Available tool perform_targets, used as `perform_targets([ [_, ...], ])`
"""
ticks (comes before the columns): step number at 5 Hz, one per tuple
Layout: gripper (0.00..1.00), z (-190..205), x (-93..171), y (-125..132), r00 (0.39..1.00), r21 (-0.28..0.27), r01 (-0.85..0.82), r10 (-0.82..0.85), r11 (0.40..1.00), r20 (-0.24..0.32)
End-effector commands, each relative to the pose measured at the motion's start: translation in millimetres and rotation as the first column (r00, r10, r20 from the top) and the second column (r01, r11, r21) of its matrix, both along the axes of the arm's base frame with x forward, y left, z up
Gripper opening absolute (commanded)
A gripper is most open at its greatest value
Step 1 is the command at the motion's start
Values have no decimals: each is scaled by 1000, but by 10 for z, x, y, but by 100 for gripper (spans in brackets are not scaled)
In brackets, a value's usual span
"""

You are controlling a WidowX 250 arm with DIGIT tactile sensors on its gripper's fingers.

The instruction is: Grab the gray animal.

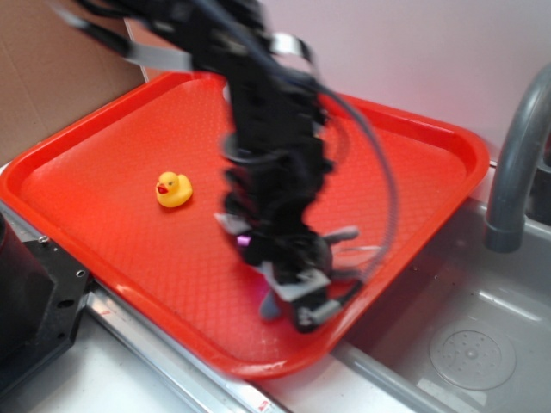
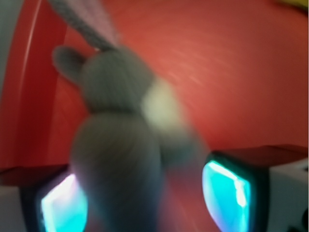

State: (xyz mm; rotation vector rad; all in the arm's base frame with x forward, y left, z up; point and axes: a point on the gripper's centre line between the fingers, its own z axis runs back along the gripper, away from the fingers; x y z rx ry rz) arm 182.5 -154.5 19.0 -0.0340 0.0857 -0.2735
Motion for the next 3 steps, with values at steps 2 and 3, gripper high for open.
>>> perform_targets([
  [2,0,349,113,55,996,-46,7,-3,999,86],
  [3,0,866,86,399,983,-51,-42,50,998,176],
])
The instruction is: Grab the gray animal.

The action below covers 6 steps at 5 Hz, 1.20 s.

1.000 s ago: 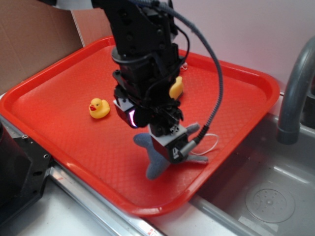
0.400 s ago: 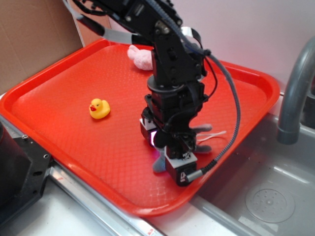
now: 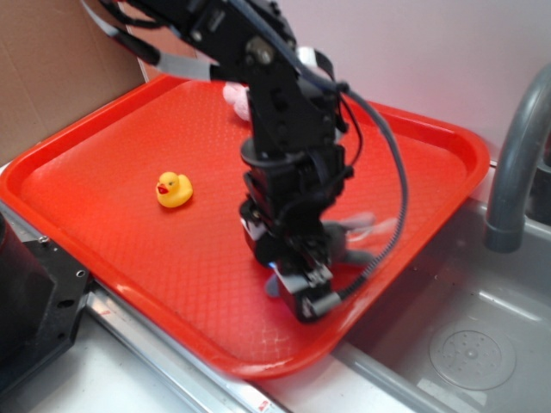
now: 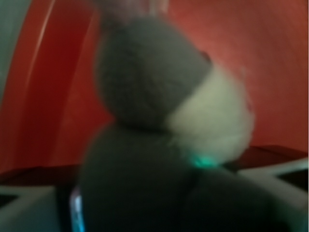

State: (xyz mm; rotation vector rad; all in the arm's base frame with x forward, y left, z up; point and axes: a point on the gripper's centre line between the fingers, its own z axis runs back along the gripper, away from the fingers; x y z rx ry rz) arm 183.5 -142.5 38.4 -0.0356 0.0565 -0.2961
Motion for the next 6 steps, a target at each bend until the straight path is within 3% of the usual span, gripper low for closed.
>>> perform_targets([
  [1,0,1177,-47,686,958,-41,-201,205,979,198],
  [2,0,1578,-178,1013,922,28,-363,355,931,158],
  [3,0,1804,-280,1240,865,121,-493,470,862,174],
  [4,0,1906,-380,1498,822,138,-563,536,815,191],
  [5,0,1810,-368,1801,866,174,-490,454,854,210],
  [6,0,1642,-336,1965,909,32,-394,384,919,160],
])
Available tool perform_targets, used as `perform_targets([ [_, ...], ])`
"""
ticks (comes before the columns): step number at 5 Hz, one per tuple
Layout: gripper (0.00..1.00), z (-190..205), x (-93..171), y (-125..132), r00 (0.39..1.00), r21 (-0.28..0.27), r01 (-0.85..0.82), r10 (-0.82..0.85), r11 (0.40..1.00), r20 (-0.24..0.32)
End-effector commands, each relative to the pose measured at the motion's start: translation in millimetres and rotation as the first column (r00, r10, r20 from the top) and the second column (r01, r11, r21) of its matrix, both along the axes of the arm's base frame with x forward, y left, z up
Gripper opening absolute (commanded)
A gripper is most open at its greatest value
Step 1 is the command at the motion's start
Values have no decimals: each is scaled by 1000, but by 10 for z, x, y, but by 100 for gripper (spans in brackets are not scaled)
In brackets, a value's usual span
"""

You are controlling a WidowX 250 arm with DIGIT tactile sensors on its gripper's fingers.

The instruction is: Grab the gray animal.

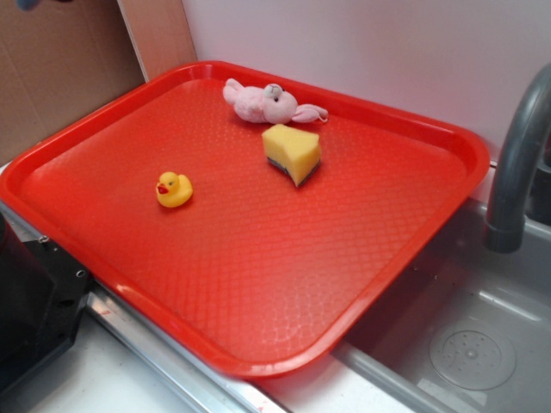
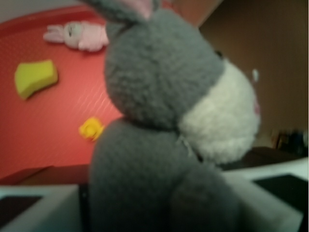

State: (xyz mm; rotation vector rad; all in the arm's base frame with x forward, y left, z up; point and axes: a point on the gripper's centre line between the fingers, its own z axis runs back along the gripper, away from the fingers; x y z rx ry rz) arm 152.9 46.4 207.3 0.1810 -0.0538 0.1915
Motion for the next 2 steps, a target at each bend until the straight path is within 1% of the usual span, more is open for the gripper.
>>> perform_targets([
  [1,0,-166,75,-28,987,-89,163,-162,983,14],
  [2,0,-173,46,-88,990,-63,138,-137,988,28],
])
